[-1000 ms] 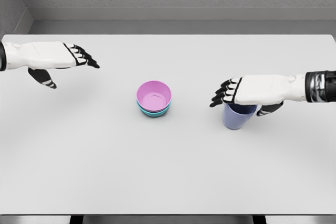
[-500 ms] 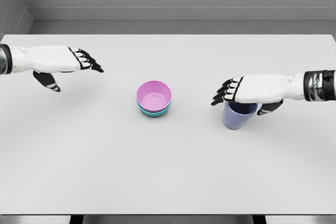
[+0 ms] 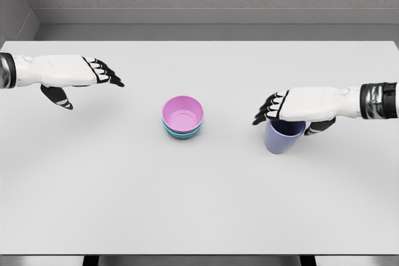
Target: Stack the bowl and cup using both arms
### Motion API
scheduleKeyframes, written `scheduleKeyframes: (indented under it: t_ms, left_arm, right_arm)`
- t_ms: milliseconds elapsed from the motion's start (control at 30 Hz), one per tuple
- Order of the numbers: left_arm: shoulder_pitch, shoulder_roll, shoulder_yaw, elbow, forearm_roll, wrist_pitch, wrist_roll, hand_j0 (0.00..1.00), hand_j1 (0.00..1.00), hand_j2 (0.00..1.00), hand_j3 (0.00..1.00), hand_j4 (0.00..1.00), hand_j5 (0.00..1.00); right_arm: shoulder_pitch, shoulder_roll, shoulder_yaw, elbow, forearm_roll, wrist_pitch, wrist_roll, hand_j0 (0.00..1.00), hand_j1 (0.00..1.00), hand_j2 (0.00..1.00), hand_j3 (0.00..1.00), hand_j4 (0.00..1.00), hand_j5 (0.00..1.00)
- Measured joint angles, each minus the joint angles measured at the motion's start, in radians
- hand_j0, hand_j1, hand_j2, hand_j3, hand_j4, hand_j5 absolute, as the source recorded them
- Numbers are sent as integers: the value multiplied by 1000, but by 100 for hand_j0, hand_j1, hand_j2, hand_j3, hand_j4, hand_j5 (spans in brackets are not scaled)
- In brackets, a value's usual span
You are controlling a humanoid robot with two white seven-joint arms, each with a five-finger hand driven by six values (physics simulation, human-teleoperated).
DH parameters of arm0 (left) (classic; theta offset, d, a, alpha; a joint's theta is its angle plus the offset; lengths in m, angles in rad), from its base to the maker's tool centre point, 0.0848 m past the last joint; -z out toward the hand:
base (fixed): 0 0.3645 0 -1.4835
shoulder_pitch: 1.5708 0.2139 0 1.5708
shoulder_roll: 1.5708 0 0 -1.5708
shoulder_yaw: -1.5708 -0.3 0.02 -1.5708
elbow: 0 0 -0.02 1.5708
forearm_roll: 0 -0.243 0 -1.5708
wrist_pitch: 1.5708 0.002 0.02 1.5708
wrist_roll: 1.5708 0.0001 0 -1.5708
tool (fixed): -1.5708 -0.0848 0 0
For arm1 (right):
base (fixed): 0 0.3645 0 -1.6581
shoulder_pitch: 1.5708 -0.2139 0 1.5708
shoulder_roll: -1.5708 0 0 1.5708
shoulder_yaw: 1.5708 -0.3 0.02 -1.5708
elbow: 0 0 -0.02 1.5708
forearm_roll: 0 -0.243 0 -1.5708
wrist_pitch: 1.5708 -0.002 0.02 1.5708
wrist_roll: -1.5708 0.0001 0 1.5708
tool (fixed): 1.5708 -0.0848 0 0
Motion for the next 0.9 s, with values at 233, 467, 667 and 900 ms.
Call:
scheduleKeyframes:
  t_ms: [233, 467, 667, 900]
  left_arm:
    - [2, 0, 0, 0, 0, 0, 0, 100, 100, 100, 100, 100, 100]
    - [0, -1, 0, 0, 0, 0, 0, 100, 100, 100, 100, 100, 100]
    - [2, -1, 0, 0, 0, 0, 0, 100, 100, 100, 100, 100, 100]
    - [2, -1, 0, 0, 0, 0, 0, 100, 100, 100, 100, 100, 100]
  right_arm:
    - [0, 0, 6, -1, 2, 1, -1, 84, 84, 84, 84, 84, 84]
    - [-3, 0, 11, -2, 4, 1, -2, 73, 73, 73, 73, 73, 73]
    - [-6, 0, 6, -2, 1, 0, 0, 69, 69, 69, 69, 69, 69]
    - [-9, 5, -7, -1, 0, 0, 0, 66, 66, 66, 66, 66, 66]
